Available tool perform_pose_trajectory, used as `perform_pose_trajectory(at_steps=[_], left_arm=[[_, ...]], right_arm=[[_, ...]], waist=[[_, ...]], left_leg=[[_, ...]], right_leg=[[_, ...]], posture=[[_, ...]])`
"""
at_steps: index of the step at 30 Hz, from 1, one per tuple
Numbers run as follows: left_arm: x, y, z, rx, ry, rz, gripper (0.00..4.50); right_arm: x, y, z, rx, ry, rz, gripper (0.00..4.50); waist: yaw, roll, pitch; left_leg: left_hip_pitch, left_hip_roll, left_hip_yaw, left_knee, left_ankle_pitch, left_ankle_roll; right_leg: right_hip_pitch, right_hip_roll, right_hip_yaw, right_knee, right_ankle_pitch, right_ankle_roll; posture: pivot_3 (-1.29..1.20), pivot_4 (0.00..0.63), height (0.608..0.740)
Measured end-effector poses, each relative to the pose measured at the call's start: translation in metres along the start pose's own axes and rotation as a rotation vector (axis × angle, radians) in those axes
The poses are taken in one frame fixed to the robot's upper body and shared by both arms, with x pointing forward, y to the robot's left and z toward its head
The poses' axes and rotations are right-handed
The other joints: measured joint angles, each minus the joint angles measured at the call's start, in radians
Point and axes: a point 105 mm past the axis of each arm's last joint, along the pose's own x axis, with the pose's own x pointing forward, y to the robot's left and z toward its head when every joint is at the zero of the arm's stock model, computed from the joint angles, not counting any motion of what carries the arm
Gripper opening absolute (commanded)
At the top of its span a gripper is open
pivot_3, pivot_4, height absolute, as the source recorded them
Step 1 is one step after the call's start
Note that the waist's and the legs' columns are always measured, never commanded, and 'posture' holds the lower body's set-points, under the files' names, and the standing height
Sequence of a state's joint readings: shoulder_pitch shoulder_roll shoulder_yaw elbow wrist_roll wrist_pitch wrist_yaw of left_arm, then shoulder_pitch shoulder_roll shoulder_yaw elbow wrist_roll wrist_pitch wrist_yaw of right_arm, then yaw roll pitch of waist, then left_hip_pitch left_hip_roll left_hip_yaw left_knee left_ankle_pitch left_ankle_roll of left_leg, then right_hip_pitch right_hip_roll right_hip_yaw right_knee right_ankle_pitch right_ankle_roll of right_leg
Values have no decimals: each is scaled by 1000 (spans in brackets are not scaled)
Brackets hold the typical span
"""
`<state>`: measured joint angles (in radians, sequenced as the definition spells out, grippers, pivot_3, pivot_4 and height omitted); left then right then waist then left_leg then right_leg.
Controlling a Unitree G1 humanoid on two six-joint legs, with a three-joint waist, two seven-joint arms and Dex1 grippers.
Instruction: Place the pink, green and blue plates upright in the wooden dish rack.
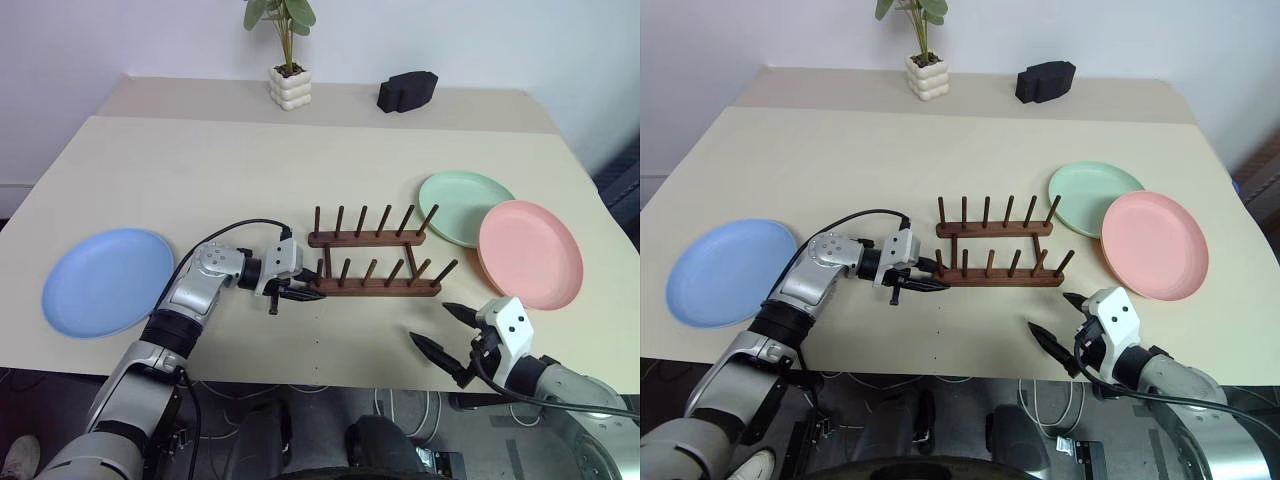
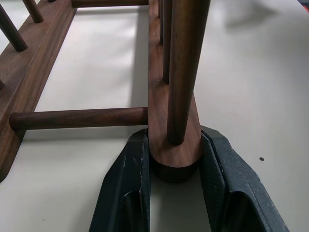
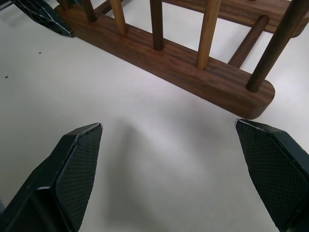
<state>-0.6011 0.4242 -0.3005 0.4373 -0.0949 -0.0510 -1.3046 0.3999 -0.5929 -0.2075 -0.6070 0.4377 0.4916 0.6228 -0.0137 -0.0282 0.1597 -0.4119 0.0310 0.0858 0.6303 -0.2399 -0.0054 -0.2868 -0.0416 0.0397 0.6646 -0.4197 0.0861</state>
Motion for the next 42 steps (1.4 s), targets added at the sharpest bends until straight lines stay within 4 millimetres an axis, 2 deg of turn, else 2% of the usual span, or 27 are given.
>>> perform_pose_trajectory(at_steps=[1, 3, 5, 8, 9, 14, 21, 28, 32, 34, 36, 42], left_arm=[[0, 0, 0, 0, 0, 0, 792], [0, 0, 0, -2, 2, -1, 1832], [-2, 0, -2, -7, 8, -2, 2619], [-6, 0, -4, -19, 19, 4, 4154], [-7, 0, -4, -22, 20, 9, 4439], [-23, 3, -1, -20, 7, 58, 4439], [-51, 3, 0, -49, 1, 147, 4439], [-55, -19, 10, -43, -43, 90, 4439], [-53, -25, 17, -28, -69, 70, 4439], [-52, -28, 19, -21, -74, 62, 4500], [-51, -31, 21, -16, -80, 53, 4500], [-51, -34, 21, -14, -79, 54, 4500]], right_arm=[[0, 0, 0, -1, 0, -1, 4500], [0, 0, 1, -3, -1, -2, 4500], [1, -1, 1, -4, -2, -5, 4500], [2, -2, 3, -12, -10, -7, 4500], [2, -2, 4, -14, -12, -7, 4500], [-1, -8, 7, -43, -3, -25, 4500], [-26, -44, 21, -136, 24, -161, 4500], [-40, -93, 26, -274, 133, -339, 4500], [-36, -114, 9, -294, 213, -422, 4500], [-32, -117, 1, -292, 246, -424, 3967], [-30, -116, -3, -295, 259, -416, 3228], [-27, -115, -7, -306, 270, -409, 114]], waist=[[0, 0, 0], [0, 0, 0], [-1, 0, 0], [-1, 0, 0], [-1, 0, 0], [-1, 0, 0], [-1, 1, 0], [-2, 1, 1], [-1, 2, 1], [-1, 2, 1], [-1, 3, 1], [-1, 3, 1]], left_leg=[[0, 0, 0, 0, 0, 0], [0, 0, 0, 0, 0, 0], [0, 0, 0, 0, 0, 0], [0, 0, 0, 0, 0, 0], [0, 0, 0, 0, 0, 0], [0, 0, 0, 0, 0, 0], [0, 0, 0, 0, 0, 0], [0, 0, 0, 0, 0, 0], [0, 0, 0, 0, 0, 0], [0, 0, 0, -1, 0, 0], [0, 0, 1, 0, 0, 0], [0, 0, 0, 0, 0, 0]], right_leg=[[0, 0, 0, 0, 0, 0], [0, 0, 0, 0, 0, 0], [0, 0, 0, 0, 0, 0], [0, 0, 0, 0, 0, 0], [0, 0, 0, 0, 0, 0], [0, 0, 0, 0, 0, 0], [0, 0, 0, 0, 0, 0], [0, 0, 0, 0, 0, 0], [0, 0, 0, 0, 0, 0], [0, 0, 0, 0, 0, 0], [0, 0, 0, 0, 0, 0], [0, 0, 0, 0, 0, 0]], posture=[[0, 150, 740], [0, 150, 740], [0, 150, 740], [0, 150, 740], [0, 150, 740], [0, 150, 740], [0, 150, 740], [0, 150, 740], [0, 150, 740], [0, 150, 740], [0, 150, 740], [0, 150, 740]])
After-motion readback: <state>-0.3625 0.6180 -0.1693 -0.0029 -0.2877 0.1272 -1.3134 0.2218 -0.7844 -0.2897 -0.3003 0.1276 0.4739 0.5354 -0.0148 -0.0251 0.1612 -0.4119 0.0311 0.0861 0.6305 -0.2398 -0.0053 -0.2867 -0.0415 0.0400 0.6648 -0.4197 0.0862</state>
